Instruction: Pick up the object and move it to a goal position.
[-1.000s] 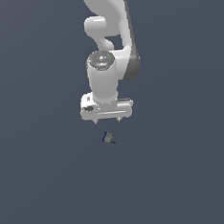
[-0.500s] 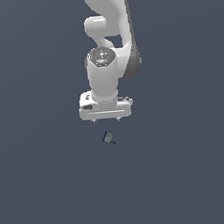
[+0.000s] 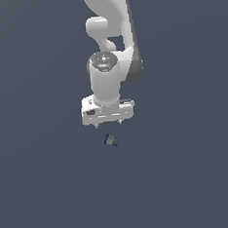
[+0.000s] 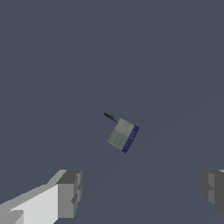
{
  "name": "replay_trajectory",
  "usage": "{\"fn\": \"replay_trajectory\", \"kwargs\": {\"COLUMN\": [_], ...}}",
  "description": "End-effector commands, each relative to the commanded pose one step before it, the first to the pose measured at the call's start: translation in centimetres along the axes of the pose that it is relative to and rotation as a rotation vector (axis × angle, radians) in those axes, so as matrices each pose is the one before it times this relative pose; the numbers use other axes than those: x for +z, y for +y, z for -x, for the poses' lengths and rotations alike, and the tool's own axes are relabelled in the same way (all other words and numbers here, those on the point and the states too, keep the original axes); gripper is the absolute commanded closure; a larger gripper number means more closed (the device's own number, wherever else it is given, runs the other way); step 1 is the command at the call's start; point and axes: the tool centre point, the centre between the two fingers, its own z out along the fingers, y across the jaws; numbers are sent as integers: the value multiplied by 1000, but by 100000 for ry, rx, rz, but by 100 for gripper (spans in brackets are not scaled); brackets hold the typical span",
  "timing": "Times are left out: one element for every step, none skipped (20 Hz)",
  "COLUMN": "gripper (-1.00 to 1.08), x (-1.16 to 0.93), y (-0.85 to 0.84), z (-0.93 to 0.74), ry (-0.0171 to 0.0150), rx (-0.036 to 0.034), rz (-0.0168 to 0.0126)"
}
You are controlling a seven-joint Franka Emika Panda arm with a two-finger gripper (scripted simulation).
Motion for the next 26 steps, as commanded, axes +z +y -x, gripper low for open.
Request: {"fn": "replay_trajectory", "kwargs": {"gripper": [-92, -92, -92, -92, -92, -92, -92, -92, -92, -92, -92, -92, -92, -92, -92, -92, -92, -92, -92, -92, -92, -92, -92, -92, -92, -92], "x": [399, 183, 197, 210, 223, 235, 248, 257, 256, 256, 256, 255, 255, 254, 253, 253, 252, 251, 251, 250, 249, 248, 247, 247, 246, 245], "y": [-5, -3, -3, -4, -4, -5, -5, -5, -5, -5, -6, -6, -6, -6, -6, -7, -7, -7, -7, -7, -7, -7, -7, -7, -7, -7], "z": [-58, -30, -32, -33, -35, -37, -39, -39, -39, -39, -39, -38, -38, -38, -38, -38, -38, -37, -38, -38, -38, -38, -38, -39, -39, -39], "ry": [-75, -22, -22, -21, -19, -16, -13, -8, -2, 4, 10, 17, 24, 32, 40, 47, 56, 64, 73, 82, 91, 100, 109, 119, 128, 138], "rx": [-4169, -1980, -2118, -2257, -2399, -2541, -2681, -2773, -2773, -2772, -2772, -2770, -2769, -2768, -2766, -2765, -2764, -2761, -2760, -2759, -2757, -2755, -2753, -2752, -2749, -2747], "rz": [-24, -16, -23, -30, -36, -44, -53, -61, -67, -73, -79, -84, -89, -94, -98, -102, -105, -108, -110, -113, -114, -115, -116, -116, -116, -115]}}
